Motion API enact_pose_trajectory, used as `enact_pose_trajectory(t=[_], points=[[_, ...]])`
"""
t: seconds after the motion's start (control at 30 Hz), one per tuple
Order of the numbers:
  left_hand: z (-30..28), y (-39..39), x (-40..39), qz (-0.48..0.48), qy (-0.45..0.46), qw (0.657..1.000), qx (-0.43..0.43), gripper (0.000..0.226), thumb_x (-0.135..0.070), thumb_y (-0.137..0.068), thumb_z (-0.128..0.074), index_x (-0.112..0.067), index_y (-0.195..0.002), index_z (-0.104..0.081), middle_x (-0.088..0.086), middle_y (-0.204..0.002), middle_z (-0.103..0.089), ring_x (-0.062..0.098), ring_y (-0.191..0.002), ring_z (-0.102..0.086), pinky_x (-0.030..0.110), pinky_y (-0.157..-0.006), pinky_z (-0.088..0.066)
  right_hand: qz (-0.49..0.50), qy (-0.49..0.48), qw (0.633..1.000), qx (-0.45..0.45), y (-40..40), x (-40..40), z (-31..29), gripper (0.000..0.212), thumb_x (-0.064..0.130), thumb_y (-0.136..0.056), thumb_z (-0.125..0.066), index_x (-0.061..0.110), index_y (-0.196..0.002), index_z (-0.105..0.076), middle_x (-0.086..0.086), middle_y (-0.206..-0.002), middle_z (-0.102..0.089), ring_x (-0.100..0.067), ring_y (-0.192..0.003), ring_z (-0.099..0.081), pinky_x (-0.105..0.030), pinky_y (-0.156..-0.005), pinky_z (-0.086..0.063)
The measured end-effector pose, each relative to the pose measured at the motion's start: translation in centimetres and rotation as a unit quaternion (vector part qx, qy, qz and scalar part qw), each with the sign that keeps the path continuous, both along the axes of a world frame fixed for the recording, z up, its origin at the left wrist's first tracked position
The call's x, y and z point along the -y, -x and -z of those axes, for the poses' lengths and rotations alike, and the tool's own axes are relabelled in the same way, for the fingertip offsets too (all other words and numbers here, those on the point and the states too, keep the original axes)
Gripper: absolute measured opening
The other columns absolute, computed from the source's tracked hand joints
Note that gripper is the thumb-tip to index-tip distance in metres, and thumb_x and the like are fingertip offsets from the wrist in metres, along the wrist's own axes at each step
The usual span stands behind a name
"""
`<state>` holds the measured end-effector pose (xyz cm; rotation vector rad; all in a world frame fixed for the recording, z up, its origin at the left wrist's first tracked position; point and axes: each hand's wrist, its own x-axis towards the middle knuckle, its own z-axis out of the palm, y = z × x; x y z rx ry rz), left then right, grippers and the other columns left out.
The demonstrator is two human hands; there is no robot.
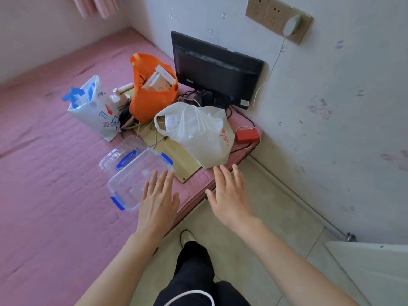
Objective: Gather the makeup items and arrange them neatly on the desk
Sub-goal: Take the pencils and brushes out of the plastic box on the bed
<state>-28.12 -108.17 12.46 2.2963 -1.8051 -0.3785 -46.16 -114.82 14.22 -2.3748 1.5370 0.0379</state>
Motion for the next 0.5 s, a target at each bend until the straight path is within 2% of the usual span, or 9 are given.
enact_pose_trajectory(t=[0.23, 0.5], points=[[0.6, -5.4, 3.5, -0.042, -0.023, 0.999, 0.014, 0.055, -0.026, -0.098, -0.049, -0.011, -0.147, -0.032, 0.007, -0.155, -0.028, 0.027, -0.147, -0.011, 0.045, -0.119, -0.018, -0.078, -0.006, 0.997, 0.002, -8.1, 5.6, 0.0, 0.066, 0.044, -0.099, -0.031, 0.009, -0.151, -0.01, -0.011, -0.157, -0.018, -0.036, -0.145, 0.002, -0.048, -0.119, -0.009], [3.6, -9.6, 3.8, -0.127, -0.048, 0.991, 0.006, 0.052, -0.022, -0.092, -0.059, -0.008, -0.14, -0.043, 0.011, -0.149, -0.039, 0.032, -0.143, -0.025, 0.046, -0.114, -0.027, -0.187, -0.027, 0.982, -0.017, -14.5, 9.7, 2.4, 0.066, 0.041, -0.1, -0.033, 0.008, -0.151, -0.008, -0.011, -0.158, -0.014, -0.035, -0.146, 0.004, -0.047, -0.119, -0.006]])
